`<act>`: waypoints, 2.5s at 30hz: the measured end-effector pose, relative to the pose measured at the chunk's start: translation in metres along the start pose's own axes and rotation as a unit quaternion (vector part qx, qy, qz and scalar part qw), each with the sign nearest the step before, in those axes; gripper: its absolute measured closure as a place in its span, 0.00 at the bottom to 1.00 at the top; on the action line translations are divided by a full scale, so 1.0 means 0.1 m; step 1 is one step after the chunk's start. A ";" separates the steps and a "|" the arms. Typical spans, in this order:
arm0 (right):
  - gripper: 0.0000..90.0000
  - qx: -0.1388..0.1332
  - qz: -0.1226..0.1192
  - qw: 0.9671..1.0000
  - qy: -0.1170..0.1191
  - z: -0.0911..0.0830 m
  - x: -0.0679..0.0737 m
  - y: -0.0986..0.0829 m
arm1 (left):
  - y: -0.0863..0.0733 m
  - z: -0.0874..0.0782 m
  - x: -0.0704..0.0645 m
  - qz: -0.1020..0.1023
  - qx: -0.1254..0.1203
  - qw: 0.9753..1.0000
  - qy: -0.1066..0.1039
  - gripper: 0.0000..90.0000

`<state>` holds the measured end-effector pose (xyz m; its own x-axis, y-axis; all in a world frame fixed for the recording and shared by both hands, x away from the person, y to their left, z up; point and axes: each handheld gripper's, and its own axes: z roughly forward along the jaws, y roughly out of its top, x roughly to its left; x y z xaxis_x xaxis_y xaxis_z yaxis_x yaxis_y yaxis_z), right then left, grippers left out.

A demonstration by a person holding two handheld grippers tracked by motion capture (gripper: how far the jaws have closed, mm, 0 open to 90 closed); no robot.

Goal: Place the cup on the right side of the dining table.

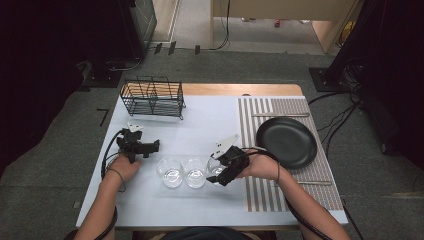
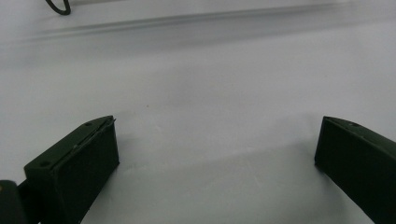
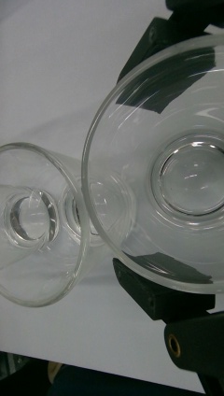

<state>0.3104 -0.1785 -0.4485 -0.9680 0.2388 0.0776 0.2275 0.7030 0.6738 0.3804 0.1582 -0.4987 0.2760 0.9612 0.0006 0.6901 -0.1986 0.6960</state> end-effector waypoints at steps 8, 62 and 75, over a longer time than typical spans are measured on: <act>0.20 -0.001 -0.002 1.000 0.007 -0.01 0.02 0.01 | 0.00 0.00 0.00 0.000 0.000 1.000 0.000 0.00; 0.20 -0.024 0.006 0.999 -0.046 -0.10 -0.13 0.00 | 0.00 0.00 0.00 0.000 -0.001 1.000 0.001 0.00; 0.20 -0.027 0.032 0.998 -0.054 -0.10 -0.18 0.02 | 0.00 0.00 0.00 0.000 -0.002 1.000 0.001 0.00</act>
<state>0.3269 -0.1880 -0.4413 -0.9338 0.3548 0.0450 0.2802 0.6475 0.7087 0.3801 0.1582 -0.4990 0.2753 0.9614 0.0021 0.6876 -0.1984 0.6985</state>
